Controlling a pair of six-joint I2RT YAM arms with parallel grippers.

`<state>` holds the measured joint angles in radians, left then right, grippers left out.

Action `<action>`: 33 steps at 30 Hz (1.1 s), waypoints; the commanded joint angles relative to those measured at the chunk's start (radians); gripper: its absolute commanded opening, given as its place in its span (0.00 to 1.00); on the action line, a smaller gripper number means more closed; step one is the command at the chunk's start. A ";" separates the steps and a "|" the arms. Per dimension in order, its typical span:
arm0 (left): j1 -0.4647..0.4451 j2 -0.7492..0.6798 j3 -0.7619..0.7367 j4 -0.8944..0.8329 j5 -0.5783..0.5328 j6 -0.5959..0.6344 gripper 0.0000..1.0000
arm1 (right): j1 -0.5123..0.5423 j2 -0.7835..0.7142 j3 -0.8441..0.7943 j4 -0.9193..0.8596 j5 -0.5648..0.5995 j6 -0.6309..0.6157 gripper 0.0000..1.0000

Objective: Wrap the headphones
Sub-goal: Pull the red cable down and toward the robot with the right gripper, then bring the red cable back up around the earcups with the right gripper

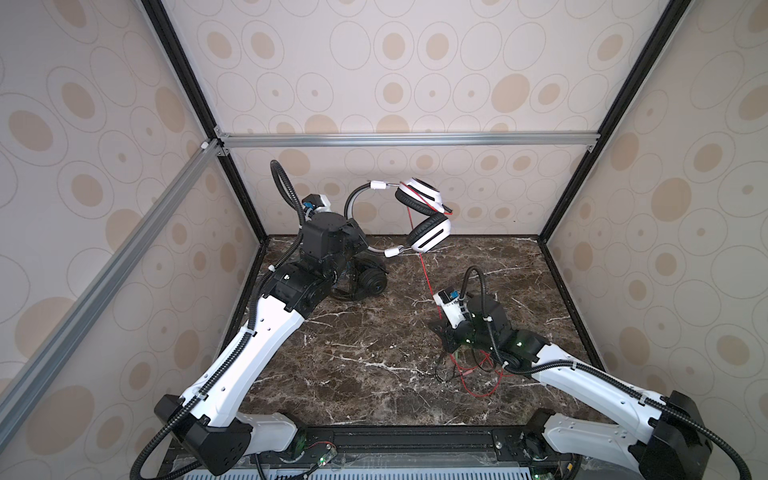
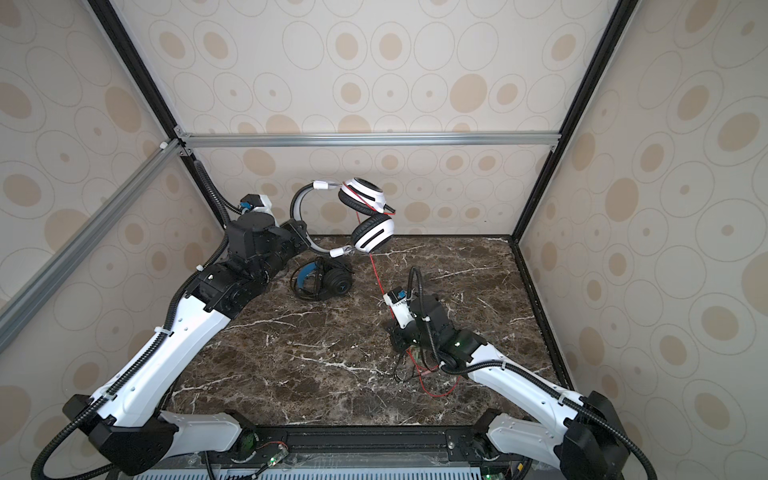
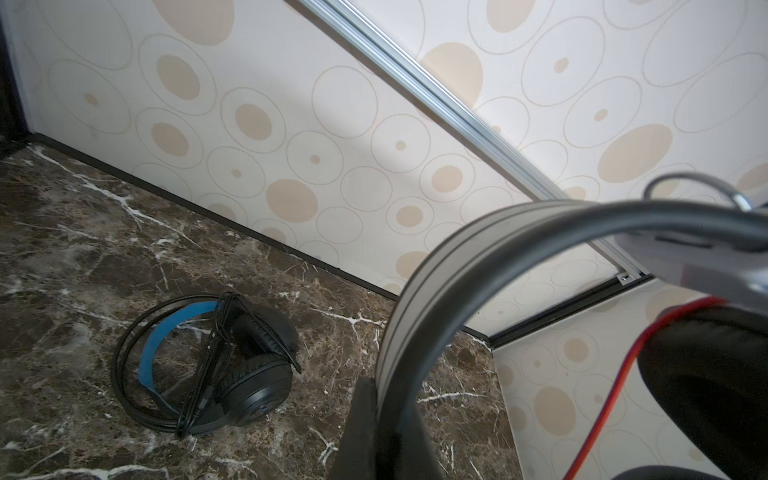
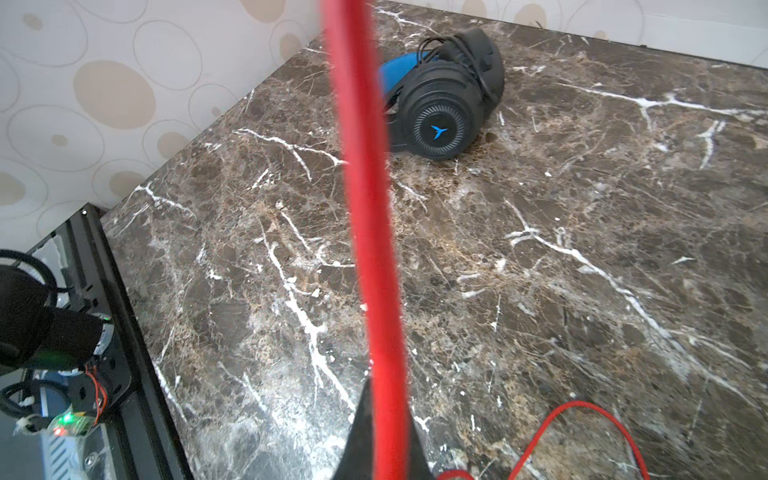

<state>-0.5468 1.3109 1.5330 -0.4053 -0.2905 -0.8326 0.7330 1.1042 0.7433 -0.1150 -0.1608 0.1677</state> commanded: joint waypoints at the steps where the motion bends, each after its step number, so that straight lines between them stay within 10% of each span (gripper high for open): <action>1: -0.023 0.004 0.013 0.093 -0.121 -0.005 0.00 | 0.047 -0.016 0.039 -0.080 0.047 -0.022 0.03; 21: -0.222 0.066 -0.121 -0.006 -0.617 0.491 0.00 | 0.187 0.011 0.426 -0.437 0.181 -0.278 0.02; 33: -0.261 -0.030 -0.231 -0.064 -0.339 0.690 0.00 | 0.159 0.113 0.658 -0.647 0.335 -0.461 0.05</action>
<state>-0.8062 1.3407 1.2987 -0.4885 -0.7147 -0.1867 0.9066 1.2129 1.3609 -0.6964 0.1287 -0.2359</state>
